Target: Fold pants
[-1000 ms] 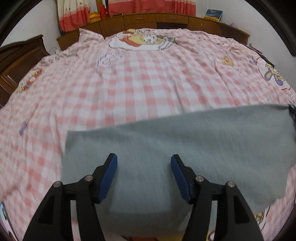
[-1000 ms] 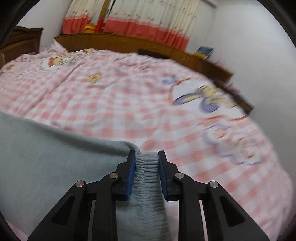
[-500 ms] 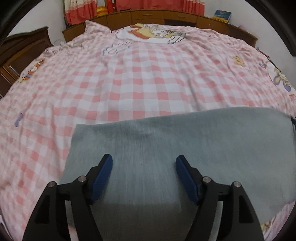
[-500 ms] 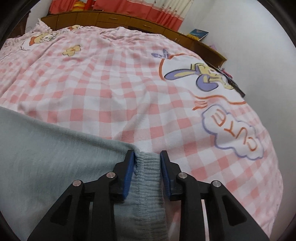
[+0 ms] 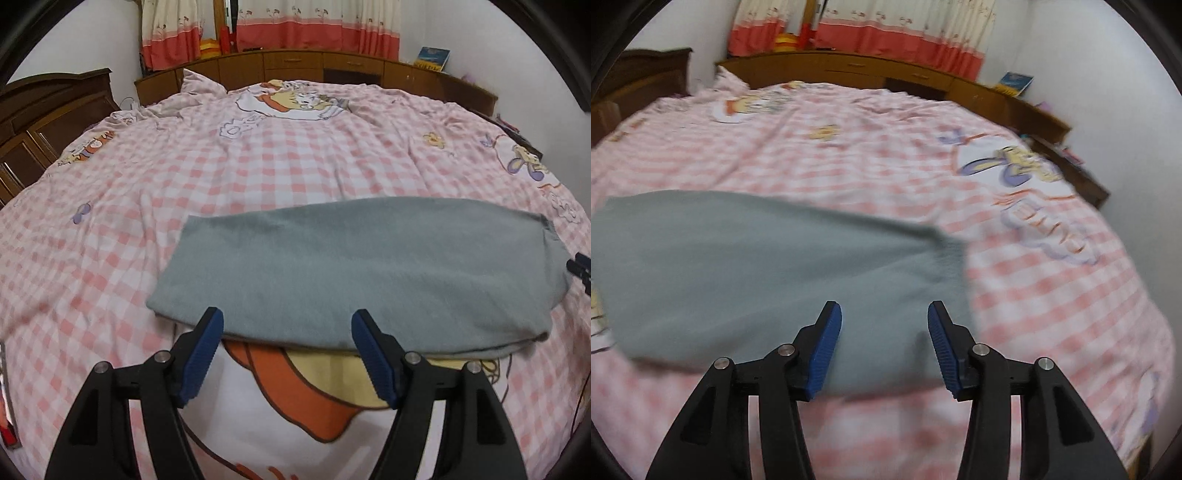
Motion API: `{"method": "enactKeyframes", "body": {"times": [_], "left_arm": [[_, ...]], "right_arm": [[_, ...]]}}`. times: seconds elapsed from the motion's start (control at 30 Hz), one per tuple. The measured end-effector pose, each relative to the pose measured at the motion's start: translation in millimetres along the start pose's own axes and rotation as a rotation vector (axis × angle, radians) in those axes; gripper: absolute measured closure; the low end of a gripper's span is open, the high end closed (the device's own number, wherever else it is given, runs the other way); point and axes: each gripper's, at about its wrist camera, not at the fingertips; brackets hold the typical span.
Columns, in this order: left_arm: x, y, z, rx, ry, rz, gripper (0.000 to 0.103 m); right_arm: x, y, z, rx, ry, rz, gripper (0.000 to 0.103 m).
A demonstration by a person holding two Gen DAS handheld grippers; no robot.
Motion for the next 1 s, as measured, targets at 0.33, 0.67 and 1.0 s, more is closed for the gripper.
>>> {"method": "enactKeyframes", "body": {"times": [0.33,0.67,1.0], "left_arm": [[-21,15,-22,-0.060,0.027,-0.005,0.028],[-23,38,-28,-0.099,0.057,0.128,0.028],[-23,39,-29,-0.107,0.060,0.134,0.028]], "right_arm": [[-24,73,42,0.178,0.034,-0.166,0.054],[-47,137,43,0.153,0.016,-0.190,0.054],[-45,155,32,0.139,-0.027,-0.198,0.055]]}}
Point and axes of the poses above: each gripper's, at about its wrist camera, not at the fingertips, and z roughly against the way its jaws point, y to its left, x to its top, and after that the axes turned 2 degrees about z, right-handed
